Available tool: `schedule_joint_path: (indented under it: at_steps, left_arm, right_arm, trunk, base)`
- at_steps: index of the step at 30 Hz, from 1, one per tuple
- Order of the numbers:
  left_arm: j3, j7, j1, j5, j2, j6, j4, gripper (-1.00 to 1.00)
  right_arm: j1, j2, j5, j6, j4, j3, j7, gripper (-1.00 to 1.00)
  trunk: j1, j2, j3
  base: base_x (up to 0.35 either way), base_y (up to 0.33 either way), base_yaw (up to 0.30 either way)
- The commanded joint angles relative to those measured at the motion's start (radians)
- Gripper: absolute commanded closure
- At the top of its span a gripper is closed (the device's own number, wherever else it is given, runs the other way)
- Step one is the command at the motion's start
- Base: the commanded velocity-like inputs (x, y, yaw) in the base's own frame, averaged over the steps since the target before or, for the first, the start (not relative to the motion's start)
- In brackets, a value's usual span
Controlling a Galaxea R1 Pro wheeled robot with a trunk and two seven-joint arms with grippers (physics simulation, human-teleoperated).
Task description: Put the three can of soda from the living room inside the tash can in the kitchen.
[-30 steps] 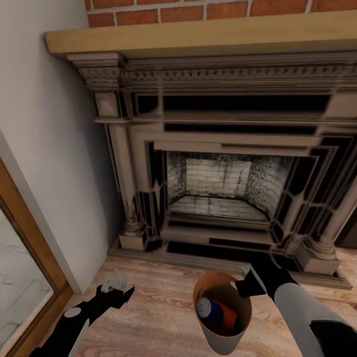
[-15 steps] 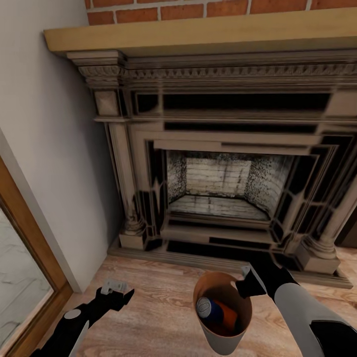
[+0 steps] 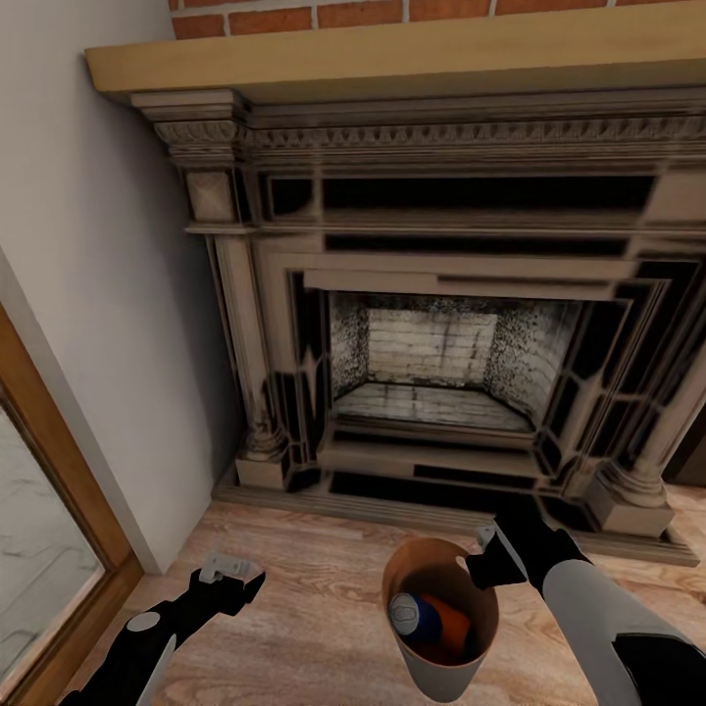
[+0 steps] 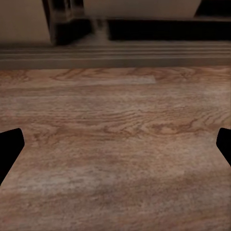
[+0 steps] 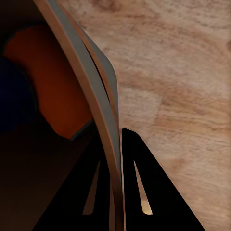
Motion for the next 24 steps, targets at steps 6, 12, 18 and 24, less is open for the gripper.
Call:
schedule_joint_path:
  at_steps: [6, 12, 18, 24]
  left_arm:
    - [0.000, 0.000, 0.000, 0.000, 0.000, 0.000, 0.000, -1.00]
    - [0.000, 0.000, 0.000, 0.000, 0.000, -0.001, 0.000, -1.00]
    - [0.000, 0.000, 0.000, 0.000, 0.001, -0.001, 0.000, -1.00]
    - [0.000, 0.000, 0.000, 0.000, 0.000, -0.001, 0.001, -1.00]
  right_arm:
    - [0.000, 0.000, -0.019, 0.003, 0.000, -0.003, 0.004, 1.00]
    - [0.000, 0.000, -0.019, 0.002, 0.000, -0.003, 0.005, 1.00]
    - [0.000, 0.000, -0.019, 0.002, 0.000, -0.003, 0.005, 1.00]
    - [0.000, -0.001, -0.019, 0.001, 0.000, -0.003, 0.005, 1.00]
  trunk:
    - [0.016, -0.028, -0.016]
    - [0.016, -0.028, -0.016]
    - [0.017, -0.029, -0.024]
    - [0.019, -0.030, -0.047]
  base:
    - [0.000, 0.000, 0.000]
    - [0.000, 0.000, 0.000]
    - [0.000, 0.000, 0.000]
    - [0.000, 0.000, 0.000]
